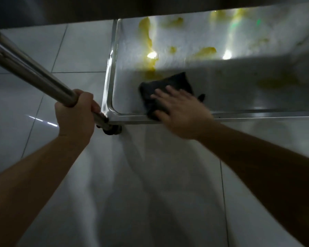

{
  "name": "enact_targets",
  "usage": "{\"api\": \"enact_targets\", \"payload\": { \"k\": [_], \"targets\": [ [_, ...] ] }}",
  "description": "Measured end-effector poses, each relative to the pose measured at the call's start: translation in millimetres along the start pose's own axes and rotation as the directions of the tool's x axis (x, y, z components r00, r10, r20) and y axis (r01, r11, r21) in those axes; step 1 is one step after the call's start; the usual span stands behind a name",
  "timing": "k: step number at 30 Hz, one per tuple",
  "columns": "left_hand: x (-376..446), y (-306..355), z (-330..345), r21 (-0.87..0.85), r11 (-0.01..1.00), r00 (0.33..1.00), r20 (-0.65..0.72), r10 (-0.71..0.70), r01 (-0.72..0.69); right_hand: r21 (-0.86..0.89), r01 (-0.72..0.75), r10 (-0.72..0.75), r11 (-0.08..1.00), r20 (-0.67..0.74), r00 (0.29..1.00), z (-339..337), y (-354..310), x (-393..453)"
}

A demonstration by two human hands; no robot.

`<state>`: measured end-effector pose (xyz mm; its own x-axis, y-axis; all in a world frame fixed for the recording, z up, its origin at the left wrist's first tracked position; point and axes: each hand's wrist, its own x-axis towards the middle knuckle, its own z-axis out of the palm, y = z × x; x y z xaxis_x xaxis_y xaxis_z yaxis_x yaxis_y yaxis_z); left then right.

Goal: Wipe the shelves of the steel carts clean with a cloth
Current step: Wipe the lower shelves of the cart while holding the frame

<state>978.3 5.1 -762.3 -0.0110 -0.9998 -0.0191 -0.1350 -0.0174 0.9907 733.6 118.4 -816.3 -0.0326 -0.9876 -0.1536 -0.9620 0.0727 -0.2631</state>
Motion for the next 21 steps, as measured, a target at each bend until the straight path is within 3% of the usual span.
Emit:
{"api": "enact_targets", "payload": {
  "k": [5,9,12,13,15,17,19,21],
  "targets": [
    [0,-2,2,-0.042,0.999,1.000,-0.013,0.022,-0.023,-0.028,-0.383,0.383,0.923,-0.012,0.924,-42,147,-77],
    [-1,-3,3,-0.062,0.997,0.999,-0.037,0.036,-0.039,0.177,-0.716,0.734,0.675,-0.061,0.677,-56,187,-82],
    [-1,-4,8,-0.048,0.998,0.997,-0.066,0.049,-0.052,0.274,-0.826,0.866,0.493,-0.064,0.495,-46,151,-32],
    [-1,-4,8,-0.044,0.998,0.996,-0.074,0.048,-0.052,0.301,-0.834,0.883,0.463,-0.068,0.465,-41,131,-11],
    [0,-4,8,-0.046,0.998,0.996,-0.080,0.041,-0.045,0.318,-0.796,0.852,0.514,-0.080,0.518,-30,80,29],
    [1,-3,7,-0.054,0.998,0.997,-0.069,0.037,-0.041,0.277,-0.674,0.719,0.685,-0.103,0.688,-18,18,66],
    [1,-1,6,-0.063,0.997,0.998,-0.044,0.034,-0.037,0.211,-0.428,0.452,0.879,-0.080,0.888,-8,-44,95],
    [0,0,5,-0.074,0.997,0.999,-0.021,0.031,-0.032,0.100,-0.112,0.111,0.989,0.011,0.994,-6,-86,113]
  ]
}}
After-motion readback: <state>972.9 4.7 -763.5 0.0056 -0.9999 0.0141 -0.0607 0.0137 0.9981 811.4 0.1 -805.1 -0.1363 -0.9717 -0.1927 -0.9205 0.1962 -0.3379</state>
